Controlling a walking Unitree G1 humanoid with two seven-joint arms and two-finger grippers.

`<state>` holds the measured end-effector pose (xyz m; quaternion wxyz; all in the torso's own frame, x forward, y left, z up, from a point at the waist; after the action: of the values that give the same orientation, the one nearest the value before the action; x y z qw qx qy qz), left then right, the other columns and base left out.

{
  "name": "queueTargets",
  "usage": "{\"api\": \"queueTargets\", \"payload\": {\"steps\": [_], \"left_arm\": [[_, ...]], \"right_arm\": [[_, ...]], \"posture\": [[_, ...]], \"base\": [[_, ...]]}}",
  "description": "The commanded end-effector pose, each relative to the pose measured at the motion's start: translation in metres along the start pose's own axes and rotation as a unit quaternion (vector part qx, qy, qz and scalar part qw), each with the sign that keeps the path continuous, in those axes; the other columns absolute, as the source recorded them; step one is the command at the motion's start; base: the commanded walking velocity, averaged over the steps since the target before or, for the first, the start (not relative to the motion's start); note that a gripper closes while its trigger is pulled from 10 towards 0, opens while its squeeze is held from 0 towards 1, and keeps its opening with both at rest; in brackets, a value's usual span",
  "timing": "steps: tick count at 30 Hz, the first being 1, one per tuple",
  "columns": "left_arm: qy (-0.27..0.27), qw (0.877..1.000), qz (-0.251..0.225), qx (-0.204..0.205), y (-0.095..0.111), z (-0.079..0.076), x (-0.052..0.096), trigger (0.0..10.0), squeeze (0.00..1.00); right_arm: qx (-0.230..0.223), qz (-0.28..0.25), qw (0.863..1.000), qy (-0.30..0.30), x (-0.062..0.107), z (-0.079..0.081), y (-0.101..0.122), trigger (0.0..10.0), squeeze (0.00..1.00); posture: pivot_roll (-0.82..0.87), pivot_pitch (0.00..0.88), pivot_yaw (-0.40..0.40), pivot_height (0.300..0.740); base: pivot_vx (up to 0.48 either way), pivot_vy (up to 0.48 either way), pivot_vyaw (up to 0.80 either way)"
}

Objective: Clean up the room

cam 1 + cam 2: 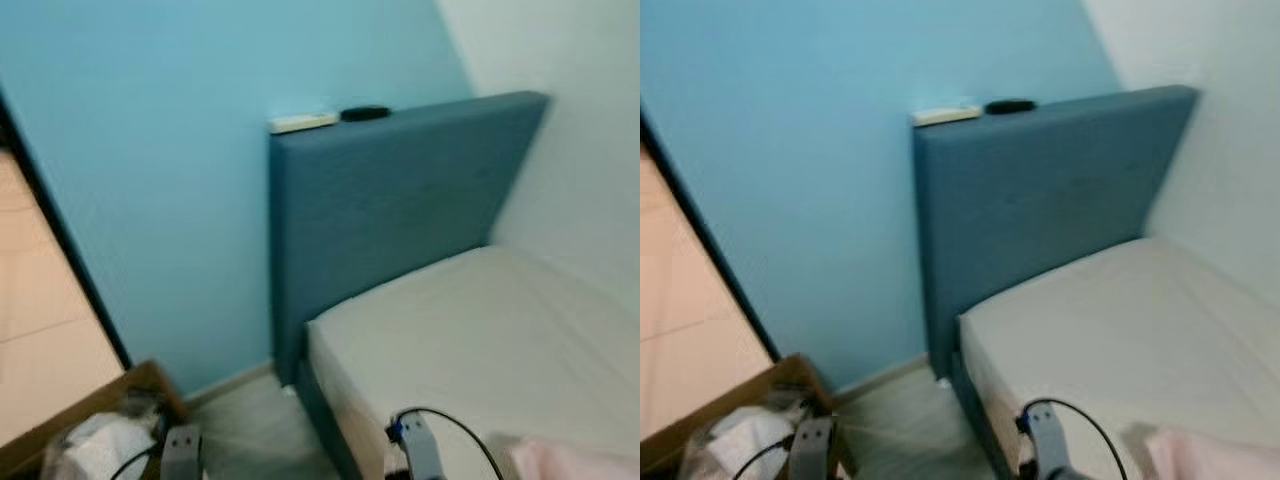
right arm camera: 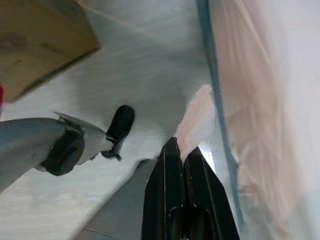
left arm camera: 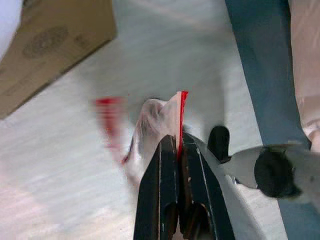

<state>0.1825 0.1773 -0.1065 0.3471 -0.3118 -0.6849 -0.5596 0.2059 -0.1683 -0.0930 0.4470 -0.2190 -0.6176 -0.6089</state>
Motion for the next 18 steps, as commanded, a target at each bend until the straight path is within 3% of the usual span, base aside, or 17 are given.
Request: {"api": "queueTargets", "payload": {"steps": [1,18], "left_arm": [[-0.005,1.0,0.0,-0.015,0.0028,-0.0023,-0.0008,10.0,0.0],[-0.013,0.999,-0.001,-0.034,0.0055,-0.0058,-0.0017,10.0,0.0]], "right_arm": [[-0.006,-0.003,1.0,0.002,-0.0006,0.001,0.0021,10.0,0.0],[-0.009,-0.01,1.0,0.008,-0.0022,0.0047,0.006,10.0,0.0]], "posture": [[-0.1,0.0,-0.089,0.73],[-0.1,0.0,-0.078,0.73]], "base": [[0.0,0.0,0.6],[0.0,0.0,0.6]]}}
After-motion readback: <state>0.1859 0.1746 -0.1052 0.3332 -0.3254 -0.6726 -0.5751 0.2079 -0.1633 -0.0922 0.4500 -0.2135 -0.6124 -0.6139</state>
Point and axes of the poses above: a point about 5 cm out from each wrist's last joint towards the gripper, its own x axis pointing back from the gripper into the wrist, its own y axis along the axis of the wrist's last joint, z = x × y, the point moved 2 cm from there along -x, pointing out of the wrist towards the gripper, and after that the axes turned 2 degrees about x, right-handed, at the moved point
